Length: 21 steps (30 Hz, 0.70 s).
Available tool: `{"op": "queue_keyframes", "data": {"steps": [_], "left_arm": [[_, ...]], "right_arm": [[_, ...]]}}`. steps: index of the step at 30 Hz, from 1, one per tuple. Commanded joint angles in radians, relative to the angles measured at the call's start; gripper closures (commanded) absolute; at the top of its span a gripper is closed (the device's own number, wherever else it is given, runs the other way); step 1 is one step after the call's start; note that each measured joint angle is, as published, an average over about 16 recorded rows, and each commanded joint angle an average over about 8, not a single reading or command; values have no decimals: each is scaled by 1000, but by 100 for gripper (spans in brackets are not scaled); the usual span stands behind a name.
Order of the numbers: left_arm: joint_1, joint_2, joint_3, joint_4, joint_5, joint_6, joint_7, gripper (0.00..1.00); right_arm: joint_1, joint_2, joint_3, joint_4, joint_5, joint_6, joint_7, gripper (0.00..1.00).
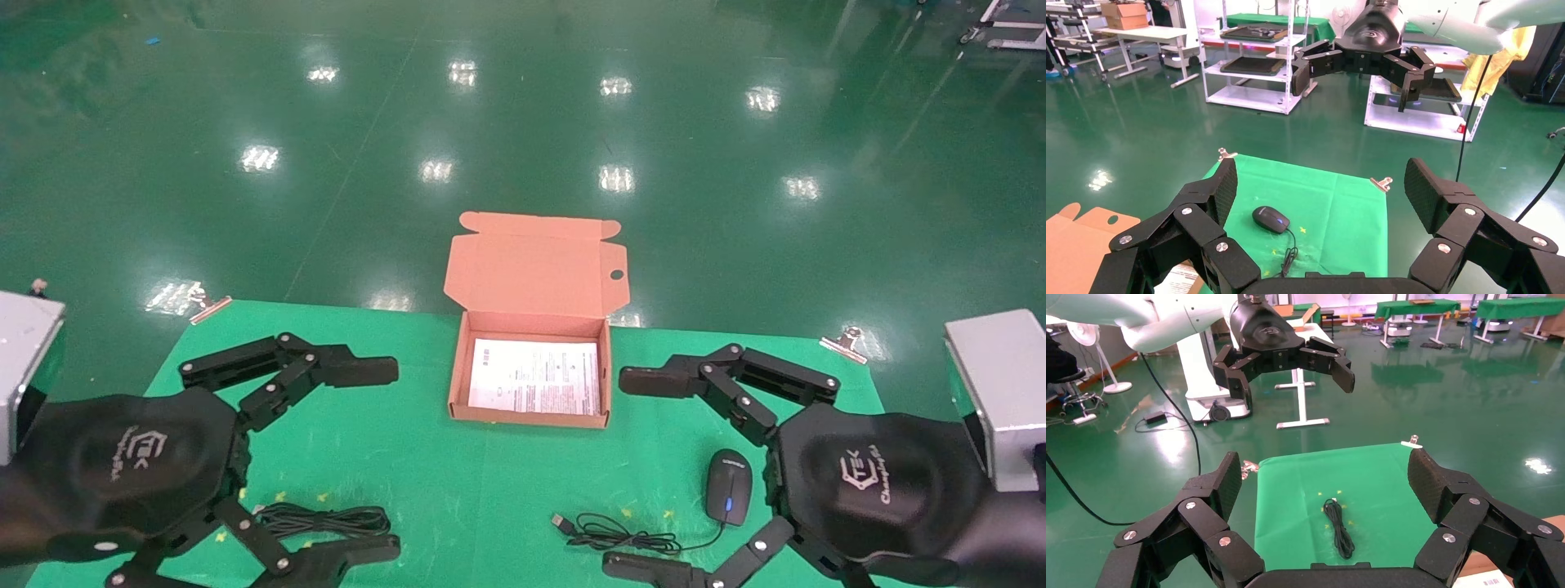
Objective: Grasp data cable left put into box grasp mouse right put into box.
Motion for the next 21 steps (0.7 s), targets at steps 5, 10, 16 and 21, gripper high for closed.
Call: {"op": "queue_keyframes", "data": {"steps": [5, 10, 16, 21], "left_arm": [[0, 0, 0, 0, 0, 0, 0, 0], [0, 0, 0, 0, 0, 0, 0, 0], [-2, 2, 3, 0, 4, -1, 0, 0], [-11, -3, 13, -5, 26, 6, -4, 0]], "right_arm": [[0, 0, 0, 0, 0, 0, 0, 0], [0, 0, 0, 0, 0, 0, 0, 0], [-1, 0, 0, -1, 1, 0, 0, 0], [4, 5, -3, 0, -20, 1, -12, 0]]}}
